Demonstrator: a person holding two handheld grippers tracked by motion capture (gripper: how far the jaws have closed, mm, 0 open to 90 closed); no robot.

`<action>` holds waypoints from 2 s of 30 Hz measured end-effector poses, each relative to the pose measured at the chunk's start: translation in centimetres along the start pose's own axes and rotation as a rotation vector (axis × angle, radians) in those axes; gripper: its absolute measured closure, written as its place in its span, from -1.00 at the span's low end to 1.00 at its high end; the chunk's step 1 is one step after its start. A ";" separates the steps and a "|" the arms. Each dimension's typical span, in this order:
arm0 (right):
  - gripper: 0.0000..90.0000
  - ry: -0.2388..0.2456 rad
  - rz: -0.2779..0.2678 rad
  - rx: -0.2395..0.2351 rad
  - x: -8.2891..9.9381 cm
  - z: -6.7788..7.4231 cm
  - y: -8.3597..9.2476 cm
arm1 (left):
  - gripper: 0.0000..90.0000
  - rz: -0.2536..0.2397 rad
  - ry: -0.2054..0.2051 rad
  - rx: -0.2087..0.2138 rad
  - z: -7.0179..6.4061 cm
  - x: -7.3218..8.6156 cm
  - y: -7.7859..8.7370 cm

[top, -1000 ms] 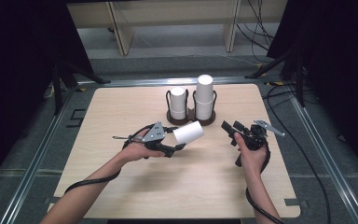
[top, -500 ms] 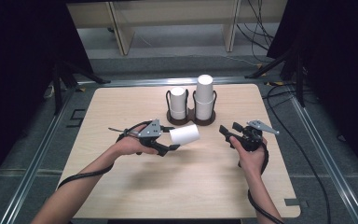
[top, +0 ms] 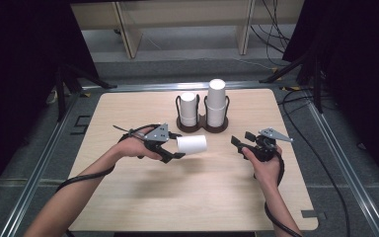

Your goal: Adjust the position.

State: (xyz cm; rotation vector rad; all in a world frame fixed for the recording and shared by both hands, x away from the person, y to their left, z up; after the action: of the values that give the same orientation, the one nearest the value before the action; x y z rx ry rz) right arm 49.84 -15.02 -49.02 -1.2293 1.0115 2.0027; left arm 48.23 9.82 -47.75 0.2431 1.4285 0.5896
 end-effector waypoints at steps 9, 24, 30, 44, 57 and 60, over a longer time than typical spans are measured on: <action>-0.34 0.012 0.019 -0.039 0.2 0.7 -0.3 | -0.31 0.118 -0.051 0.026 0.2 0.1 0.5; -0.34 0.038 0.061 -0.072 0.7 1.4 -0.6 | -0.31 0.299 -0.164 0.070 0.6 -0.1 1.6; -0.34 0.079 0.085 -0.110 0.9 2.1 -0.8 | -0.31 0.332 -0.184 0.071 0.7 -0.2 1.6; -0.35 0.154 0.139 -0.135 1.4 3.0 -1.3 | -0.31 0.443 -0.224 0.095 0.8 -0.2 2.1; -0.35 0.215 0.149 -0.158 1.4 3.7 -1.5 | -0.31 0.524 -0.280 0.111 0.9 -0.8 2.3; -0.36 0.205 0.138 -0.166 1.4 4.1 -1.7 | -0.31 0.531 -0.271 0.110 0.8 -0.9 2.2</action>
State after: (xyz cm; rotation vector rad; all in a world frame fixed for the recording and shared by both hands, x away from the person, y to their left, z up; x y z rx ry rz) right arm 48.67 -10.58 -49.60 -1.5154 1.0694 2.1353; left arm 48.42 11.31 -45.79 0.7764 1.1310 0.8720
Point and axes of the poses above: each handheld gripper's, and its own axes: y roughly backward along the jaws, x roughly out of its underside, z roughly to its left, the point moved 9 cm from there along -y, roughly forward along the jaws, and after that the axes turned 3 degrees about -z, right-handed, at the moved point
